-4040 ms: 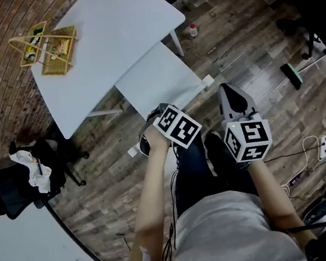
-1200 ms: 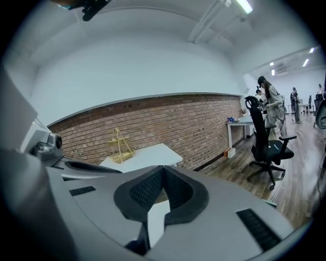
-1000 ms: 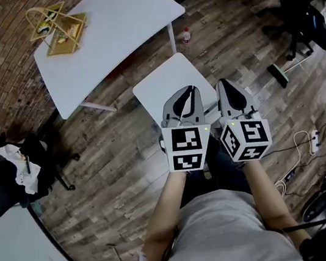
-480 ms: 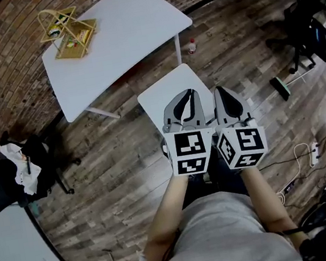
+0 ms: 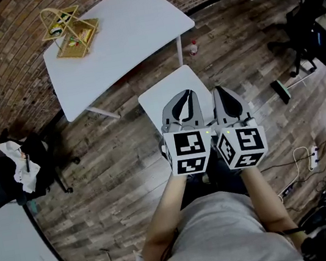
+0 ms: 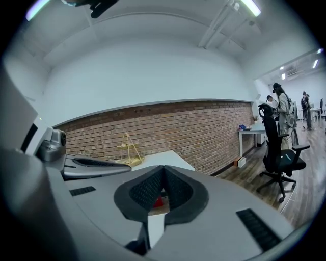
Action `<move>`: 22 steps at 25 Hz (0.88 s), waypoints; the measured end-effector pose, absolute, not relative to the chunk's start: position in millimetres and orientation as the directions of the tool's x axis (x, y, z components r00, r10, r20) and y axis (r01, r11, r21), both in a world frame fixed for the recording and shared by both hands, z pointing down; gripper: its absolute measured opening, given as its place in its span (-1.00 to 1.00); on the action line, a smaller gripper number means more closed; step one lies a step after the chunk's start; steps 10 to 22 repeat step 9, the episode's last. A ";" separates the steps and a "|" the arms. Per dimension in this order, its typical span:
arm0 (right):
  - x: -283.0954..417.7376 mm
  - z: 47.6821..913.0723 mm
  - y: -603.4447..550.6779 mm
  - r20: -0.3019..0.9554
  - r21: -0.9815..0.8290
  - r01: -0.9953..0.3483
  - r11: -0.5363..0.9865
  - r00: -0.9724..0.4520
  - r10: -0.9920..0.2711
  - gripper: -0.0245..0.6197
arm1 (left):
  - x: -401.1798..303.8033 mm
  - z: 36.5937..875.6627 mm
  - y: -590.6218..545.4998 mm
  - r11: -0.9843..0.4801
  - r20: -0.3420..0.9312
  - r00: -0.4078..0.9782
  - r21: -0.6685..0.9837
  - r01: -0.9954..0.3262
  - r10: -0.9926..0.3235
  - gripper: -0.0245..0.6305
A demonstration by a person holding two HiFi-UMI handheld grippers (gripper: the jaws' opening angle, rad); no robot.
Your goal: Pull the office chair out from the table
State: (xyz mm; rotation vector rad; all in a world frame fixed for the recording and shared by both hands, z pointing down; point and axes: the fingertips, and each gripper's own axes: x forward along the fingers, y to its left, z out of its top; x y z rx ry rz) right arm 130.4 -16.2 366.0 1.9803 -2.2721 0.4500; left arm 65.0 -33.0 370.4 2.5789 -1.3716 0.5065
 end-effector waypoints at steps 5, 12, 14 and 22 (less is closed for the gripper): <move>127.8 366.6 -20.7 0.263 -0.158 -0.980 0.122 -0.161 -0.951 -0.88 | 63.0 373.0 -35.4 -0.557 0.382 0.510 -0.015 -0.830 -0.771 -0.86; 124.0 367.1 -23.5 0.265 -0.155 -0.980 0.128 -0.166 -0.950 -0.88 | 59.6 374.1 -37.8 -0.552 0.379 0.507 -0.011 -0.834 -0.774 -0.86; 124.0 367.1 -23.5 0.265 -0.155 -0.980 0.128 -0.166 -0.950 -0.88 | 59.6 374.1 -37.8 -0.552 0.379 0.507 -0.011 -0.834 -0.774 -0.86; 124.0 367.1 -23.5 0.265 -0.155 -0.980 0.128 -0.166 -0.950 -0.88 | 59.6 374.1 -37.8 -0.552 0.379 0.507 -0.011 -0.834 -0.774 -0.86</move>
